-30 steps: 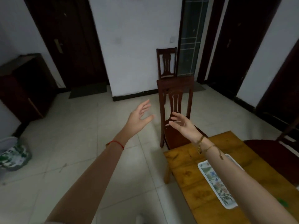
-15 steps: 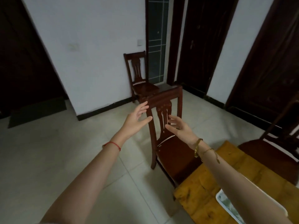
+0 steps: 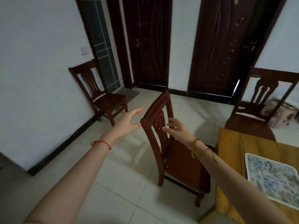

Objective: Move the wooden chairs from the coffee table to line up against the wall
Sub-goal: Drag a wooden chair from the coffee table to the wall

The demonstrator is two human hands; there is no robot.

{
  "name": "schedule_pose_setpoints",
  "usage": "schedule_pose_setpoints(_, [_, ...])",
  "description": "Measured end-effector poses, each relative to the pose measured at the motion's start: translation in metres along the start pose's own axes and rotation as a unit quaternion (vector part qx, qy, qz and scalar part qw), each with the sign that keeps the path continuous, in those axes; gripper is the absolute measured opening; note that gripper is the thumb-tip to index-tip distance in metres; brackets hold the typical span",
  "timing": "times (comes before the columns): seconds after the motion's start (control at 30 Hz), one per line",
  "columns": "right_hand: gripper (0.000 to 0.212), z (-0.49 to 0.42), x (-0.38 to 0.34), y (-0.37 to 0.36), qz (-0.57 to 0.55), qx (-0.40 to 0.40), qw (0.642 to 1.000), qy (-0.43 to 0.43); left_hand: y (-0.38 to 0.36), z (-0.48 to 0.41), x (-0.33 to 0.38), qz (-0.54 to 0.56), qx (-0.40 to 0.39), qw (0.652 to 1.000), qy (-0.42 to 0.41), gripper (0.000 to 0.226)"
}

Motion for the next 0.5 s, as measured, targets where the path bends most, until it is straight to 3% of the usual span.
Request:
schedule_pose_setpoints(0.23, [0.081, -0.087, -0.005, -0.047, 0.031, 0.069, 0.994, -0.073, 0.023, -0.117, -0.084, -0.149, -0.126, 0.977, -0.091, 0.08])
schedule_pose_setpoints(0.5, [0.081, -0.206, -0.007, -0.071, 0.088, 0.121, 0.981, -0.125, 0.005, -0.259, -0.145, -0.212, -0.241, 0.925, -0.204, 0.083])
Point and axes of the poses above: each hand's wrist, its own z-axis away from the middle knuckle, its own y-axis out of the back of the hand, x = y × z, the point moved 5 cm from there along -z, towards the middle knuckle, and after that the axes turned 4 degrees about z, right-handed, at the moved point
